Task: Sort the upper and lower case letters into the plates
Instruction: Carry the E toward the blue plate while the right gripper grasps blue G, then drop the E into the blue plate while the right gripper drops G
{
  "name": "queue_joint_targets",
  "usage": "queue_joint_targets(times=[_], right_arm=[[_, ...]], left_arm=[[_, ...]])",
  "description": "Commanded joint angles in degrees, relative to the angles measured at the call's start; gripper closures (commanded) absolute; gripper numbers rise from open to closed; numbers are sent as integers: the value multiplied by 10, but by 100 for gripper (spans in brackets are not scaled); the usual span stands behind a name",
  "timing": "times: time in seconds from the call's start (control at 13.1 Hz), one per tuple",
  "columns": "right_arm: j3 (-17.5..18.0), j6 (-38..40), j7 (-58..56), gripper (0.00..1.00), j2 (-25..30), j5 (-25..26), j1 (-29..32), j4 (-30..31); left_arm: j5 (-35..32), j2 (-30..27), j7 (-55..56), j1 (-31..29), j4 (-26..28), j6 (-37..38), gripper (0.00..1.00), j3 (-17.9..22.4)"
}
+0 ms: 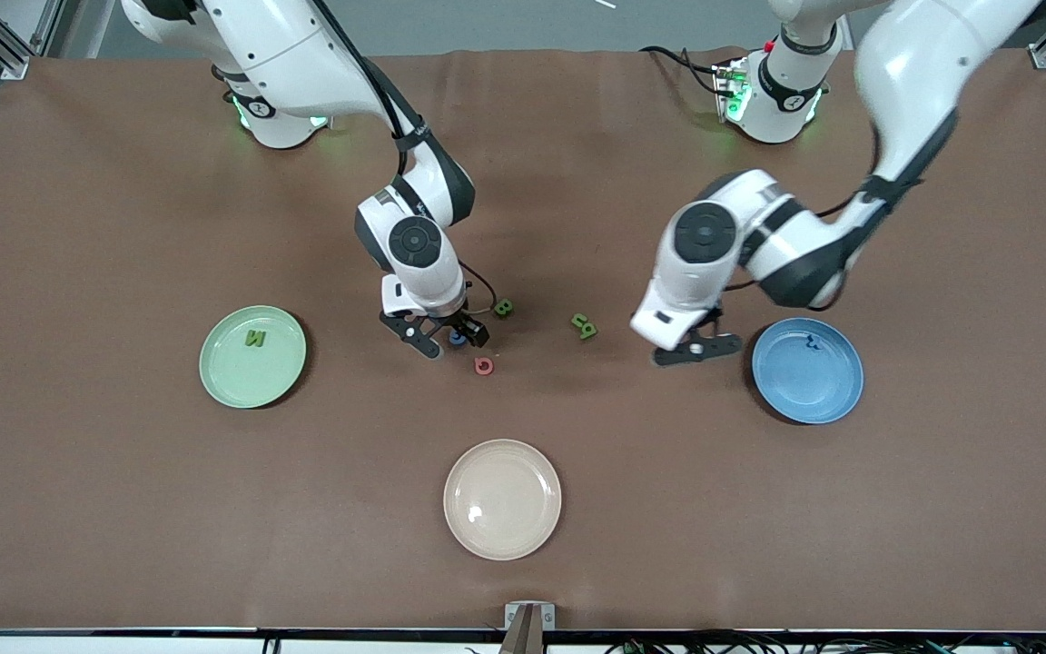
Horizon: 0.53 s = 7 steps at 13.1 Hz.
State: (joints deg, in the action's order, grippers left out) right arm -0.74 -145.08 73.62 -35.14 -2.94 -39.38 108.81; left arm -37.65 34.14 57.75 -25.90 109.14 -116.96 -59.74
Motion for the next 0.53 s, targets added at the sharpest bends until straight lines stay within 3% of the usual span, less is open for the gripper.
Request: queue_joint_targets(times=[0.0, 0.23, 0.46], right_arm=[[-8, -9, 11, 33, -5, 14, -5, 2], [-8, -10, 11, 47, -7, 32, 0, 2], [-8, -10, 11, 68, -7, 34, 4, 1]], left_arm=[[-67, -21, -11, -117, 98, -38, 98, -71], [-142, -15, -13, -183, 164, -105, 97, -79], [-238, -2, -25, -250, 201, -137, 98, -79]])
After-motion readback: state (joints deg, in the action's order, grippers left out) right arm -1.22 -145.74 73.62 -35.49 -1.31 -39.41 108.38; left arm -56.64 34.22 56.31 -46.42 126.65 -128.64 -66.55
